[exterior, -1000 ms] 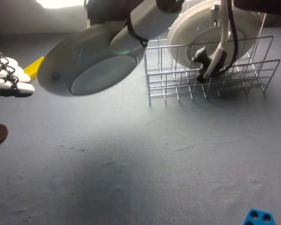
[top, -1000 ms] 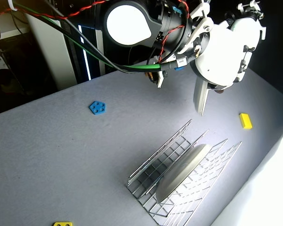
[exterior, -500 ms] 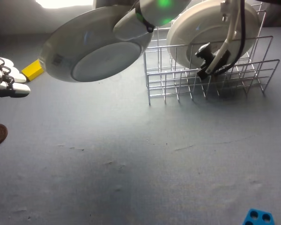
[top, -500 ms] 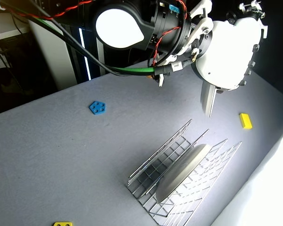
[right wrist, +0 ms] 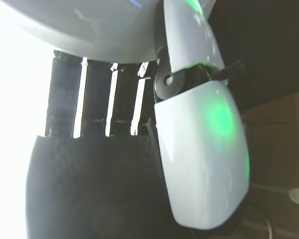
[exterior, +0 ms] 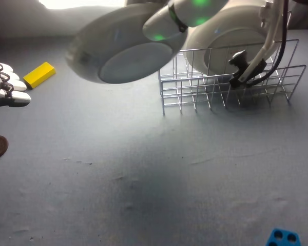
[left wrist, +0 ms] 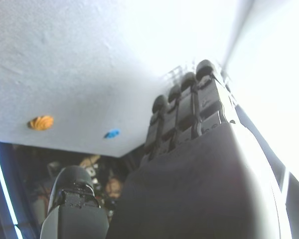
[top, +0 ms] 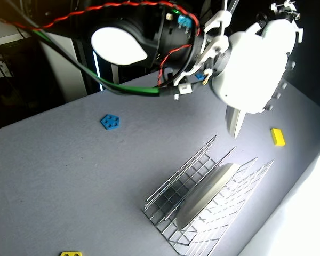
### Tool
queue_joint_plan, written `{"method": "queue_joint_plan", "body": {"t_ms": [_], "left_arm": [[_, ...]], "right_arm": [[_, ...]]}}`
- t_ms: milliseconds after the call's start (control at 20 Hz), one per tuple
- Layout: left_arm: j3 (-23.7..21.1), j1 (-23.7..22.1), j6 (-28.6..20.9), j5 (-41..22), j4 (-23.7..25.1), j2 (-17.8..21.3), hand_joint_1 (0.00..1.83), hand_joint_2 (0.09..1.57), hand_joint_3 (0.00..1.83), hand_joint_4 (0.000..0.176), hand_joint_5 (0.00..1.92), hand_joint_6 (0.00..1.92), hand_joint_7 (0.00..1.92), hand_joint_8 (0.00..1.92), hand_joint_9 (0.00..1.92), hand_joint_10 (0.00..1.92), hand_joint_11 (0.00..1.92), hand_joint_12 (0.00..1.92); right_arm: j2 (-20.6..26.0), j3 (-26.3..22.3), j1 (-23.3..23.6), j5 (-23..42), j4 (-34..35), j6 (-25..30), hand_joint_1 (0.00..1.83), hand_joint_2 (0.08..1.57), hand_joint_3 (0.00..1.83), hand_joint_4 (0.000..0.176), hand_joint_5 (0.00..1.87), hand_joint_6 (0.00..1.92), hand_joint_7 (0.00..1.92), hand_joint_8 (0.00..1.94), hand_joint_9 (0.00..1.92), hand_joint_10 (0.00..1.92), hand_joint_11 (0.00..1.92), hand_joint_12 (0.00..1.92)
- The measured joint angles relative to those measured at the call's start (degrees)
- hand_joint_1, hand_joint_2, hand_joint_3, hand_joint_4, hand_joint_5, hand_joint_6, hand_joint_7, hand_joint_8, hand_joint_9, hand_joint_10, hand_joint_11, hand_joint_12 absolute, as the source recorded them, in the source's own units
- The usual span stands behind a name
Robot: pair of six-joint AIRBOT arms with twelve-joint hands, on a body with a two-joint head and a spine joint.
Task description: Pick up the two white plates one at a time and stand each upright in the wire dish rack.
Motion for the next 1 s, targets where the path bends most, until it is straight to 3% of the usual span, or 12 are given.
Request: {"method": "queue_joint_plan", "body": {"t_ms": [650,750,1000], "left_arm": [[0.1,-2.8,-0.4,-0.1,2.3,-1.2,0.00,1.05,0.00,0.000,0.07,0.01,0.04,0.01,0.03,0.00,0.00,0.00],[0.1,-3.6,-0.4,-0.3,2.9,-1.6,0.00,1.06,0.00,0.000,0.05,0.00,0.03,0.00,0.02,0.00,0.00,0.00],[-0.4,-4.3,-0.6,0.0,4.5,-2.4,0.00,1.06,0.00,0.000,0.04,0.00,0.01,0.00,0.00,0.00,0.00,0.00]], "right_arm": [[4.5,-0.8,-1.6,2.7,-0.1,2.9,1.39,1.08,0.00,0.000,1.03,0.79,0.99,1.00,1.01,1.05,0.96,1.01],[4.7,-0.8,-2.2,2.3,-0.2,2.9,1.38,1.09,0.00,0.000,1.00,0.87,0.99,0.98,1.00,1.06,0.95,1.00],[5.4,-0.8,-2.5,2.3,-0.2,3.0,1.39,1.08,0.00,0.000,1.05,0.78,1.02,0.96,1.00,1.04,0.97,0.97]]}}
